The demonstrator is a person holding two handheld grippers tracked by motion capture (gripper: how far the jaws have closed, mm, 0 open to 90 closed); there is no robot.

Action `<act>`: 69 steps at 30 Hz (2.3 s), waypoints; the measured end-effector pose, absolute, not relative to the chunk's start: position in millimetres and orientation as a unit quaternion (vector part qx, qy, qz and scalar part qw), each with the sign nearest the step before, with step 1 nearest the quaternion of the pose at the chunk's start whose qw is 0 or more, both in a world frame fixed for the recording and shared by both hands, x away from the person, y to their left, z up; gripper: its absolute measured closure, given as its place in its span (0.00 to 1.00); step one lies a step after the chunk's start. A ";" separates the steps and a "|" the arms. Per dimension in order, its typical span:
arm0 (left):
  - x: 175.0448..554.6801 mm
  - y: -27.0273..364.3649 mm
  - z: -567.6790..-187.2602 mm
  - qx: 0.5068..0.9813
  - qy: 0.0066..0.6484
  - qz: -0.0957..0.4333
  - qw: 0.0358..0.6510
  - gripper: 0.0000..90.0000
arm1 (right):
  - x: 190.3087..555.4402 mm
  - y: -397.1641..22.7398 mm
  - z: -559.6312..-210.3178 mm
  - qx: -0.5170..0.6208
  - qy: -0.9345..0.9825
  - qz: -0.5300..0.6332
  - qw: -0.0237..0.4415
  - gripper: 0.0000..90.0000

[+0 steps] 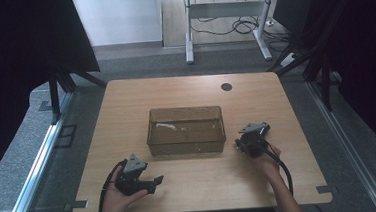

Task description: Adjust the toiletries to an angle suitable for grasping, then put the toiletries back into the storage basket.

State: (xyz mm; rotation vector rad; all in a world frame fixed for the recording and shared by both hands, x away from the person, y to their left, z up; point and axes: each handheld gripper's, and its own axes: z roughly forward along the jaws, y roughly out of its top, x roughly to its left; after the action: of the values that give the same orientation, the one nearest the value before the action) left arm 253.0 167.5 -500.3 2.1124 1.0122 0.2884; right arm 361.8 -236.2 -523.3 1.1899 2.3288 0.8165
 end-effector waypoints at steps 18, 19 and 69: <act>252.8 165.5 -500.9 0.830 0.394 0.112 0.378 0.27 | 335.2 -260.6 -522.5 0.427 0.829 0.293 0.213 0.99; 252.7 165.2 -500.9 0.830 0.393 0.113 0.379 0.27 | 333.8 -261.9 -522.5 0.428 0.828 0.293 0.214 0.99; 252.7 161.9 -503.5 0.834 0.391 0.111 0.373 0.27 | 315.9 -320.4 -508.2 0.460 0.794 0.333 0.217 0.65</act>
State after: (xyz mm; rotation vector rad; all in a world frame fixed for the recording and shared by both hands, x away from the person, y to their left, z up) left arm 252.7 161.9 -503.5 2.1368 1.0010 0.2852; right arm 315.9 -320.4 -508.2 1.2748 2.1988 0.9218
